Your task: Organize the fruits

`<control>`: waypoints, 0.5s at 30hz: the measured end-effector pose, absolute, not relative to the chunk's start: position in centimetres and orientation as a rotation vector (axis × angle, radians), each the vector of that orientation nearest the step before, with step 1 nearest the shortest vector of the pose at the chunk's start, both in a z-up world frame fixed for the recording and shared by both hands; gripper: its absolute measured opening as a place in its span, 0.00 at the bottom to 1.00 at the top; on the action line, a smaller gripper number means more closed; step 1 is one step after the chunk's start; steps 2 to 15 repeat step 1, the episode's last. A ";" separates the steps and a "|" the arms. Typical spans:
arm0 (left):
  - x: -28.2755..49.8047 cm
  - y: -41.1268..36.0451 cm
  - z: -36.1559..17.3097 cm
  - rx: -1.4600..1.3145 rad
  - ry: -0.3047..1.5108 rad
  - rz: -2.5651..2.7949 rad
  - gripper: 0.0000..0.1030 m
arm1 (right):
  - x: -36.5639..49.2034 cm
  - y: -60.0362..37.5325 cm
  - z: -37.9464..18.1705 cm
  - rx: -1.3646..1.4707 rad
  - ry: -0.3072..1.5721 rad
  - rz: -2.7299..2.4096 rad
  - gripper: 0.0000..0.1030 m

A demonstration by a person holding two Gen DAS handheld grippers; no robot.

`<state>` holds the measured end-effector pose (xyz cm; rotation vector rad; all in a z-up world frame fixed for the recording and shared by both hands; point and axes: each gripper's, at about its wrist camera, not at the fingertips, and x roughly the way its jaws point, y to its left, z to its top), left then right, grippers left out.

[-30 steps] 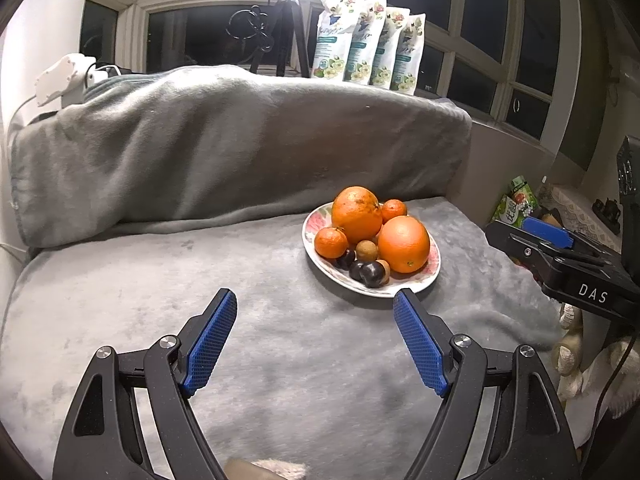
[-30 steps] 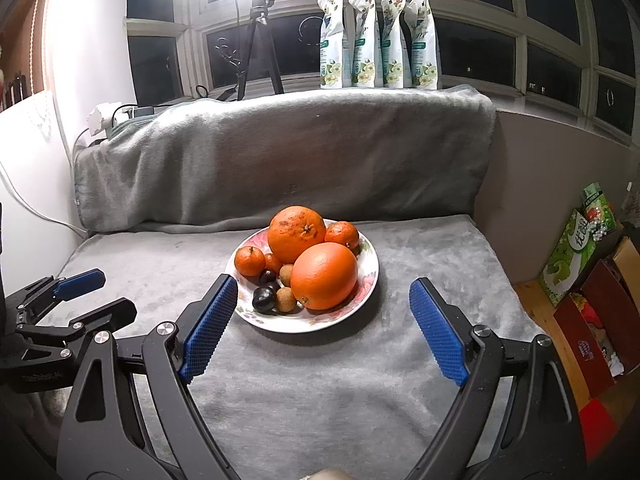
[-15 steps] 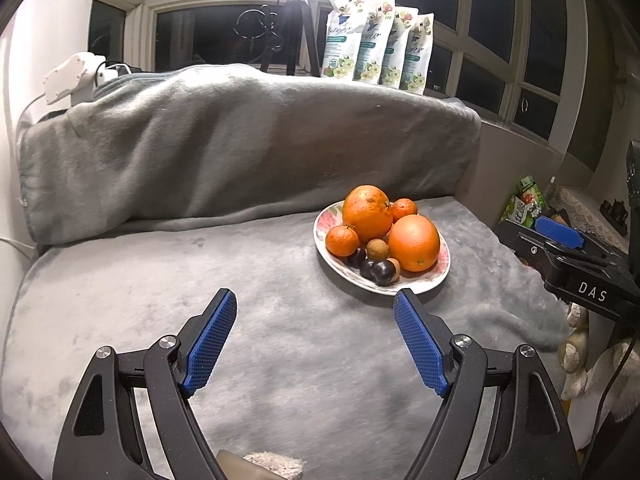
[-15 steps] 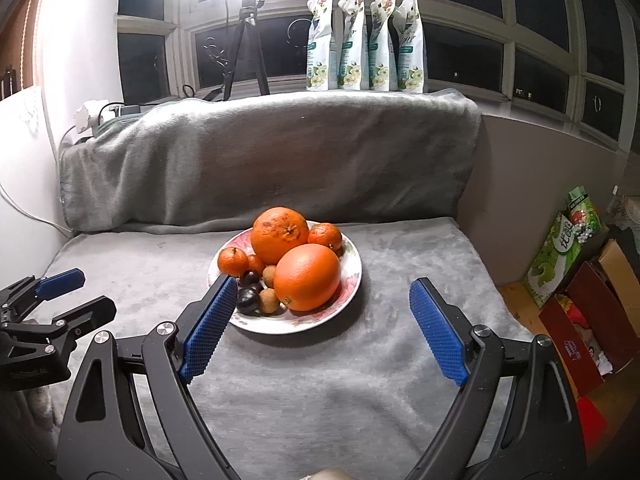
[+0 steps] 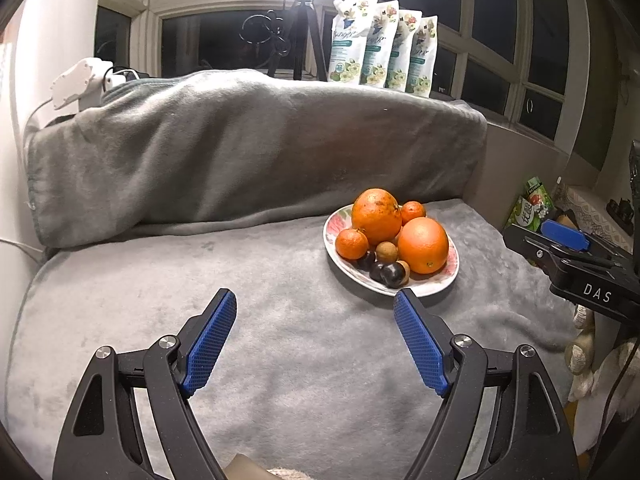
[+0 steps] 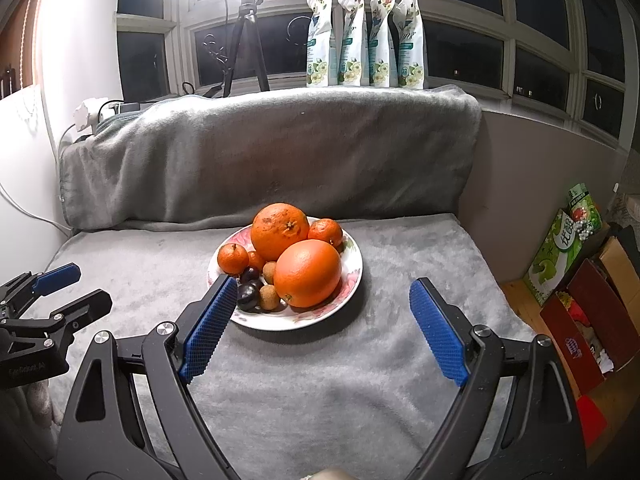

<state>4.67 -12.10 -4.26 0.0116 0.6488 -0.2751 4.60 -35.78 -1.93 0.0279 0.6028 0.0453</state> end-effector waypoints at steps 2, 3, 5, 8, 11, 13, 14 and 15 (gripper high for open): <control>4.7 -12.1 -4.3 0.010 0.650 -0.276 0.79 | 4.6 -35.8 -2.0 0.028 0.603 0.046 0.88; 4.7 -12.1 -4.3 0.010 0.650 -0.276 0.79 | 4.6 -35.8 -2.0 0.028 0.603 0.046 0.88; 4.7 -12.1 -4.3 0.010 0.650 -0.276 0.79 | 4.6 -35.8 -2.0 0.028 0.603 0.046 0.88; 4.7 -12.1 -4.3 0.010 0.650 -0.276 0.79 | 4.6 -35.8 -2.0 0.028 0.603 0.046 0.88; 4.7 -12.1 -4.3 0.010 0.650 -0.276 0.79 | 4.6 -35.8 -2.0 0.028 0.603 0.046 0.88; 4.7 -12.1 -4.3 0.010 0.650 -0.276 0.79 | 4.6 -35.8 -2.0 0.028 0.603 0.046 0.88; 4.7 -12.1 -4.3 0.010 0.650 -0.276 0.79 | 4.6 -35.8 -2.0 0.028 0.603 0.046 0.88; 4.7 -12.1 -4.3 0.010 0.650 -0.276 0.79 | 4.6 -35.8 -2.0 0.028 0.603 0.046 0.88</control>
